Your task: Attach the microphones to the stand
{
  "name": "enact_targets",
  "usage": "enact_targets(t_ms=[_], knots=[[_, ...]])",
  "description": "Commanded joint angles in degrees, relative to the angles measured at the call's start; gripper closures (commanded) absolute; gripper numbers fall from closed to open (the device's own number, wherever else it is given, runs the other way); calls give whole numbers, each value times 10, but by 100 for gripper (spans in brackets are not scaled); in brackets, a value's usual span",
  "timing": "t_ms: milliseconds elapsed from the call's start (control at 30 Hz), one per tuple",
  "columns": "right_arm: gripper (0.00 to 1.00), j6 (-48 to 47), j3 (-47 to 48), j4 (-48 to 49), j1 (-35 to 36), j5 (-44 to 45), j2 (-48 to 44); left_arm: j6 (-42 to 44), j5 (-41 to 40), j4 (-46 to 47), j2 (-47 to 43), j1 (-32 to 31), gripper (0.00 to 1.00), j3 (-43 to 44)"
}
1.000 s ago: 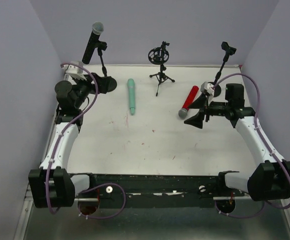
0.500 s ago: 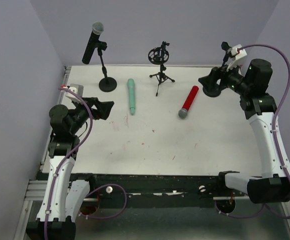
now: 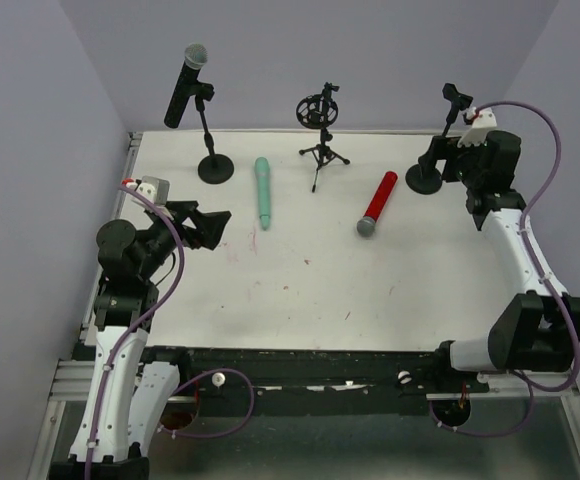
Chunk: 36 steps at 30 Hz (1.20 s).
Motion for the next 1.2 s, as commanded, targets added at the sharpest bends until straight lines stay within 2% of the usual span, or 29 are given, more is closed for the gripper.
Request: enact_targets(t_ms=[0, 267, 367, 600, 800, 967, 1067, 1167], knots=[[0, -66, -45, 176, -7, 11, 57, 8, -10, -13, -5, -2, 1, 3], [1, -33, -85, 384, -55, -28, 159, 15, -18, -19, 2, -2, 2, 3], [1, -55, -97, 468, -62, -65, 188, 16, -20, -19, 6, -2, 2, 3], [6, -64, -53, 522, -62, -94, 265, 18, -21, -20, 18, -1, 2, 4], [18, -74, -37, 615, -63, -105, 313, 23, -32, -27, 28, -1, 2, 5], [23, -67, -9, 623, -62, -86, 345, 26, -37, -27, 28, -1, 1, 3], [32, -67, 8, 621, -62, -92, 361, 30, -47, -27, 24, -1, 2, 0], [47, -60, 26, 609, -63, -99, 371, 34, -53, -27, 23, -2, 2, 0]])
